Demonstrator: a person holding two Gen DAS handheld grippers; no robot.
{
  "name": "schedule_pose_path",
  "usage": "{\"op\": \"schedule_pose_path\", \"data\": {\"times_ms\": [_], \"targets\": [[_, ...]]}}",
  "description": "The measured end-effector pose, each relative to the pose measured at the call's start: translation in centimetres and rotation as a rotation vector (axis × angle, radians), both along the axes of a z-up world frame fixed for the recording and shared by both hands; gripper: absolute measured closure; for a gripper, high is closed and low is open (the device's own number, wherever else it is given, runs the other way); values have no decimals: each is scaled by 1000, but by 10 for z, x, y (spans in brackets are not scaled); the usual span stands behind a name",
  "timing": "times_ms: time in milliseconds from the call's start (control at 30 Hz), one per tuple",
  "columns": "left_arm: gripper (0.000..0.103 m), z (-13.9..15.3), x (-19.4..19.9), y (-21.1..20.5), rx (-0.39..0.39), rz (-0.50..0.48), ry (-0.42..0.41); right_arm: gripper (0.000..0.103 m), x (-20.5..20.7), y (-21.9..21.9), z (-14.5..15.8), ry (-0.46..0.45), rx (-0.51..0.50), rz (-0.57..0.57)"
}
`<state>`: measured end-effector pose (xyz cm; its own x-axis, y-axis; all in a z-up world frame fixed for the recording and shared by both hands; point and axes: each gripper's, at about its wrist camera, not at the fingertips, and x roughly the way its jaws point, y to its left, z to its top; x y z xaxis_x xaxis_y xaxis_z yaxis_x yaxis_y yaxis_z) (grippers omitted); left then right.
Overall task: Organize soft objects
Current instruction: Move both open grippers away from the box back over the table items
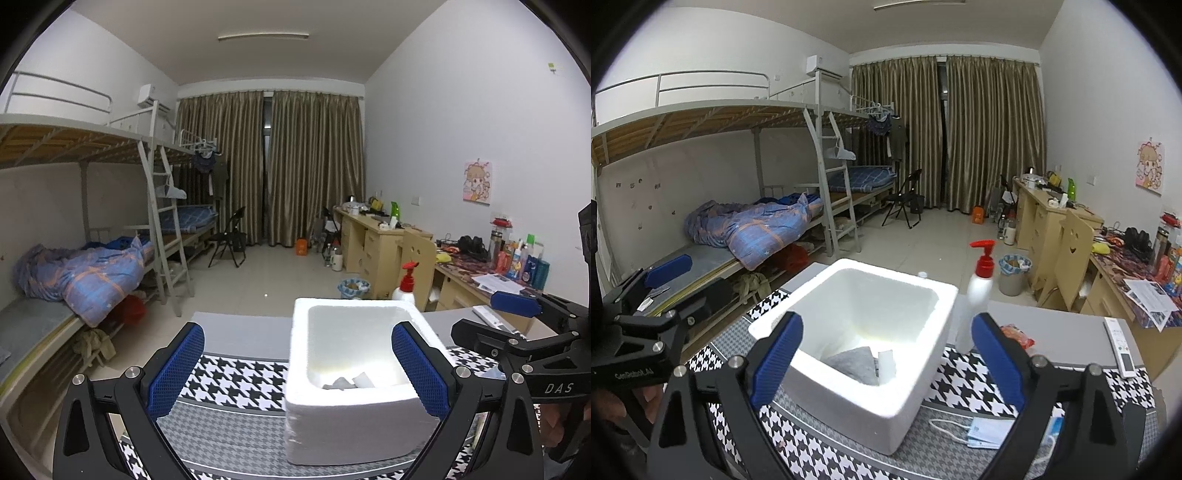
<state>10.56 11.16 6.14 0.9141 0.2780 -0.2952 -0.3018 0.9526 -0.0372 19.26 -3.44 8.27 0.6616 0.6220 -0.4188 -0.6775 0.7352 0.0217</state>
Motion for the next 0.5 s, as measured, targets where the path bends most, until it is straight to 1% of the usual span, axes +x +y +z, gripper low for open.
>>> {"op": "schedule_pose_path", "data": {"times_ms": [500], "targets": [[1,7,-2,-44,15,-95,-16,8,-11,-46,0,-26,20,-94]]}}
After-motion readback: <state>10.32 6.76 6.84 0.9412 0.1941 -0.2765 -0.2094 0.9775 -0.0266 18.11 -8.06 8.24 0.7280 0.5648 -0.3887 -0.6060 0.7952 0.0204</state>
